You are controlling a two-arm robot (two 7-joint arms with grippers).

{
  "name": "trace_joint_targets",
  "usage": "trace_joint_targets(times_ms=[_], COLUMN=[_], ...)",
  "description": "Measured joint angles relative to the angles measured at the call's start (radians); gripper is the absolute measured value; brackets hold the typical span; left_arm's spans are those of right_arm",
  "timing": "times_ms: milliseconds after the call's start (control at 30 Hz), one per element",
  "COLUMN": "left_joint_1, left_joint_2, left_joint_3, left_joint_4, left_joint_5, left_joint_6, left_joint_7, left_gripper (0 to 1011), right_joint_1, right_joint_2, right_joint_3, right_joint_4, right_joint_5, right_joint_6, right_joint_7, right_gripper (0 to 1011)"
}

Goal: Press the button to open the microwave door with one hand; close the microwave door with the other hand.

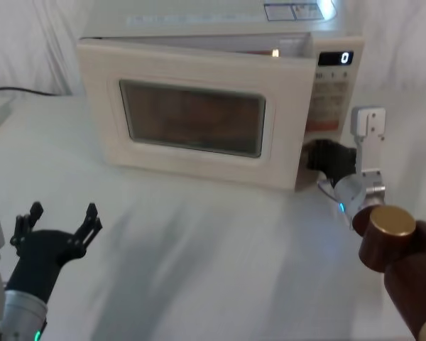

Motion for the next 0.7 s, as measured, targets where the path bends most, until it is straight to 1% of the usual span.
trace_joint_targets(times_ms=[233, 500, 633, 700], left_joint_1=[0.0, 0.0, 0.0, 0.0], left_joint_2=[0.0, 0.0, 0.0, 0.0], left_joint_3=[0.0, 0.0, 0.0, 0.0], left_joint_4=[0.0, 0.0, 0.0, 0.0], left_joint_5=[0.0, 0.0, 0.0, 0.0], left_joint_6=[0.0, 0.0, 0.0, 0.0], left_joint_7=[0.0, 0.0, 0.0, 0.0], left_gripper=[1001, 1001, 1001, 1001], right_joint_1=[0.011, 0.008, -0.014, -0.035], right_joint_2=[-0.001, -0.002, -0.002, -0.002], right_joint_3=[0.001, 0.004, 0.006, 0.007], right_joint_4=[0.017, 0.015, -0.017, -0.049], right_joint_5=[-0.002, -0.002, 0.0, 0.0], right_joint_6=[-0.007, -0.005, 0.01, 0.024], right_joint_7=[0.002, 0.003, 0.004, 0.004], right_gripper=[0, 0, 0, 0])
